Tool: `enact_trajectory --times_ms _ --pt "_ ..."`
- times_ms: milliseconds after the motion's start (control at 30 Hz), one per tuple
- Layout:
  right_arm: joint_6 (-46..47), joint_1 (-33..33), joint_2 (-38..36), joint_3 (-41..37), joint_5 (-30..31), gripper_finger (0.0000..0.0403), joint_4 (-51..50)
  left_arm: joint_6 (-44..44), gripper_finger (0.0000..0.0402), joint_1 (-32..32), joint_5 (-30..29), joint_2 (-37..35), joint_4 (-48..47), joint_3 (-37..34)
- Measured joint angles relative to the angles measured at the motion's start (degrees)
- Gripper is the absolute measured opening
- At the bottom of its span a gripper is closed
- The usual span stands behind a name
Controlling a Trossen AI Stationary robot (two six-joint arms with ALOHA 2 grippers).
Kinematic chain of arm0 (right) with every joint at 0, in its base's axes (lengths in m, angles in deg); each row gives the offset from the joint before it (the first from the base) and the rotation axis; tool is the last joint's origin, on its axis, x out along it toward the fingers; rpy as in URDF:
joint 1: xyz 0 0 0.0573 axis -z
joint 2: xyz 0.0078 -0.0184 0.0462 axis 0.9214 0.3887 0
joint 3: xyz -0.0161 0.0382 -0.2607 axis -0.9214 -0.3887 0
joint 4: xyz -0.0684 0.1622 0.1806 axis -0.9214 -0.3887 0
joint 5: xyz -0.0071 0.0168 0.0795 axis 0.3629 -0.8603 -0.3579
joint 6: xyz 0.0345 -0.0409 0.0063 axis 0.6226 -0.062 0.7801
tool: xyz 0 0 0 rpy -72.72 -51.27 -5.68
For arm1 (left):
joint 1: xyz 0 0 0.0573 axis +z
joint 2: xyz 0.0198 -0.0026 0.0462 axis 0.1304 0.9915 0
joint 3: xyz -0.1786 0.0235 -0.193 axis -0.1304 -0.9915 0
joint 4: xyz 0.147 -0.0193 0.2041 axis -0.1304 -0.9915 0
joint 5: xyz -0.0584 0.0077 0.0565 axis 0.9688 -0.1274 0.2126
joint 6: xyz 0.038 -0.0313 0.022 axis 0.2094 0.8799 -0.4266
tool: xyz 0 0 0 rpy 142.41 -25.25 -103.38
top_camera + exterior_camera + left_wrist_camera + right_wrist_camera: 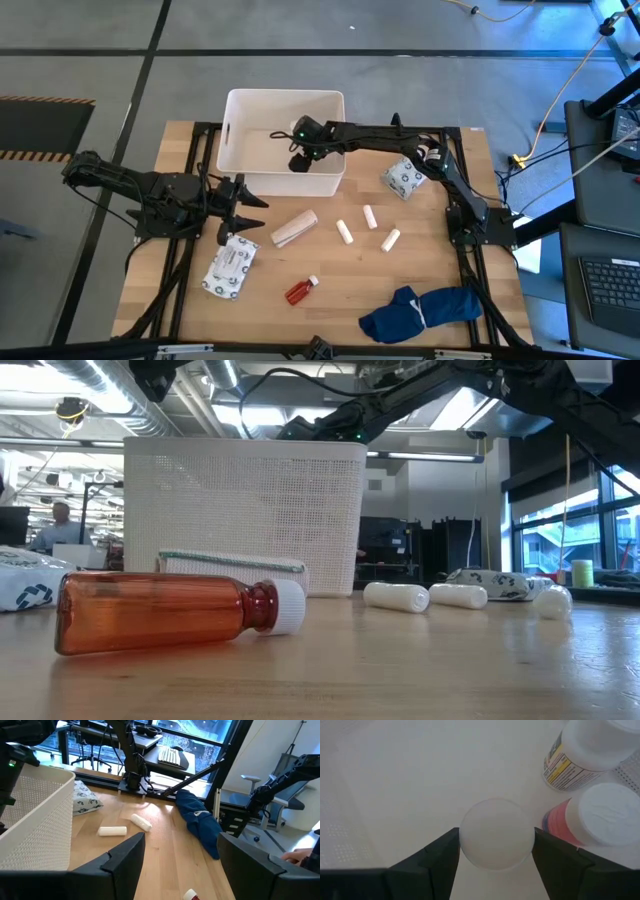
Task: Pick & place medical supplies in basket/bin
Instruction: Put the orange medicine bottle into the white bin
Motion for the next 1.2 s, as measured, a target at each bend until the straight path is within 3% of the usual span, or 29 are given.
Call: enact_trajectory --times_ms 1200 --pt "-2.47 -0.02 0.00 0.00 -0.44 0.0238 0.48 -0.01 0.0242 0.01 0.00 0.00 0.00 0.00"
